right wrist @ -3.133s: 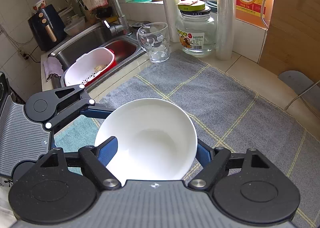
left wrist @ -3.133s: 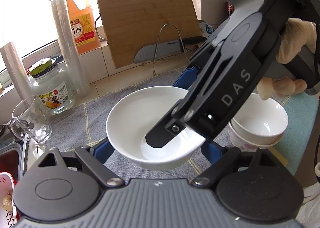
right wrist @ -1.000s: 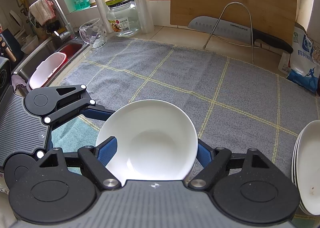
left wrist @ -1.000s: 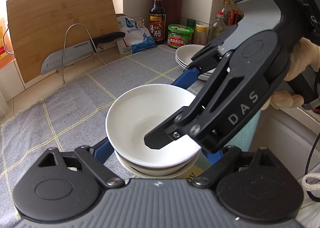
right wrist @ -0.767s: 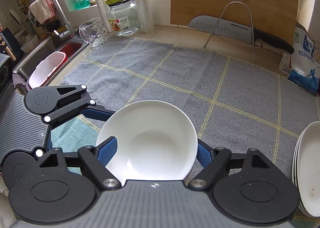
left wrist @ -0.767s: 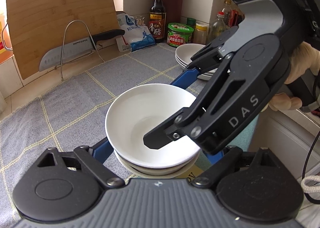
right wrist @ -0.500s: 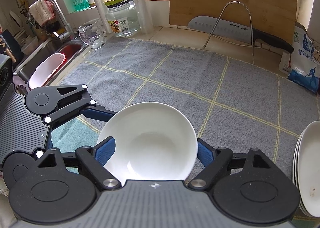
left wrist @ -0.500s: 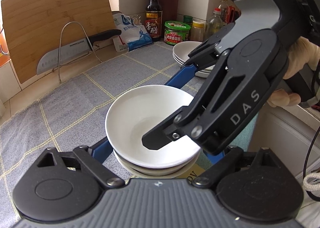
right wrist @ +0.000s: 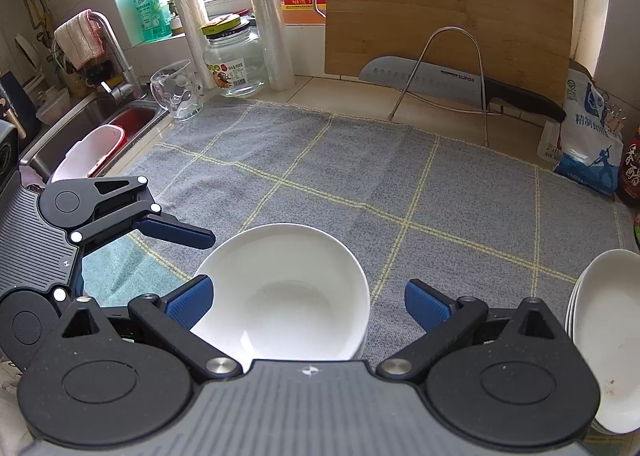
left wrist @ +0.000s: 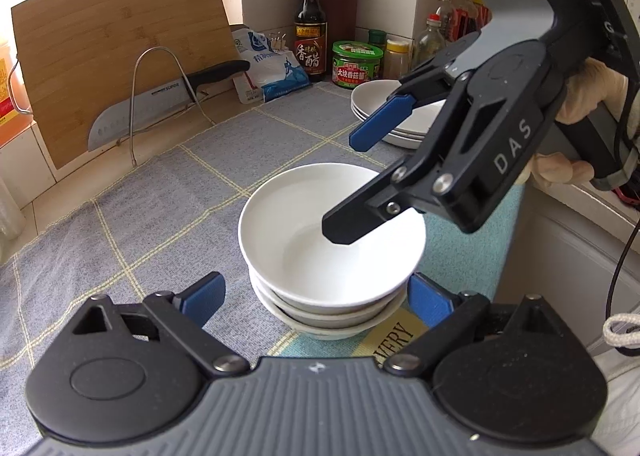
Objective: Organize plates and bowls
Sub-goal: 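Open both grippers and withdraw them from the bowl stack, then grasp the three-bowl stack by its rim with both grippers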
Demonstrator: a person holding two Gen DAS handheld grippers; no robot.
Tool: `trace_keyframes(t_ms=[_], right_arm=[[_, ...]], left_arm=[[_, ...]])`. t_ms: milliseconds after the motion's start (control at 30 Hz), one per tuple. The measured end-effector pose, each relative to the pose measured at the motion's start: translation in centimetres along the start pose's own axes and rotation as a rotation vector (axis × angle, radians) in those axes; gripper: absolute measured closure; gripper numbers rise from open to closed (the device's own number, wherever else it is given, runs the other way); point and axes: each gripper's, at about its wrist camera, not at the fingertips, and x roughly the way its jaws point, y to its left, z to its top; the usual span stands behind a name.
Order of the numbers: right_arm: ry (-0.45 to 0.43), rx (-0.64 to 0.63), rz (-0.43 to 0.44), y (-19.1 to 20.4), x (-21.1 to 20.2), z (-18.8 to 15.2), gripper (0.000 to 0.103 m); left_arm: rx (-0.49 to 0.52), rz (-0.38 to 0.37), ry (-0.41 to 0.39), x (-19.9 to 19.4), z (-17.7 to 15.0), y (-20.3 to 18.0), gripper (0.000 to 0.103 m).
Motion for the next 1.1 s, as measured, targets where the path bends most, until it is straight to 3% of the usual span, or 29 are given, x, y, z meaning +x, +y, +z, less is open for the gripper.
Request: trace_keyframes(t_ms=[367, 567, 767, 1100], right_arm=[[-0.028, 0.003, -0.074, -0.2, -1.5, -0.2, 0.000], [-0.049, -0.061, -0.118, 1.5, -2.3, -0.5, 0.000], [-0.057, -0.157, -0.077, 2.8, -3.6, -2.5, 0.000], [0.046, -0.297, -0.059, 0.4, -0.6, -6.4, 0.000]], left_arm=[[-0.033, 0.022, -0.056, -2.0, -1.1, 1.8, 0.005], [-0.024, 0.020, -0.087, -2.4, -1.9, 3.0, 0.005], [-0.010, -0.042, -0.058, -1.8, -3.0, 3.3, 0.005], [0.066, 0.047, 0.056, 2.2, -4.1, 0.6, 0.005]])
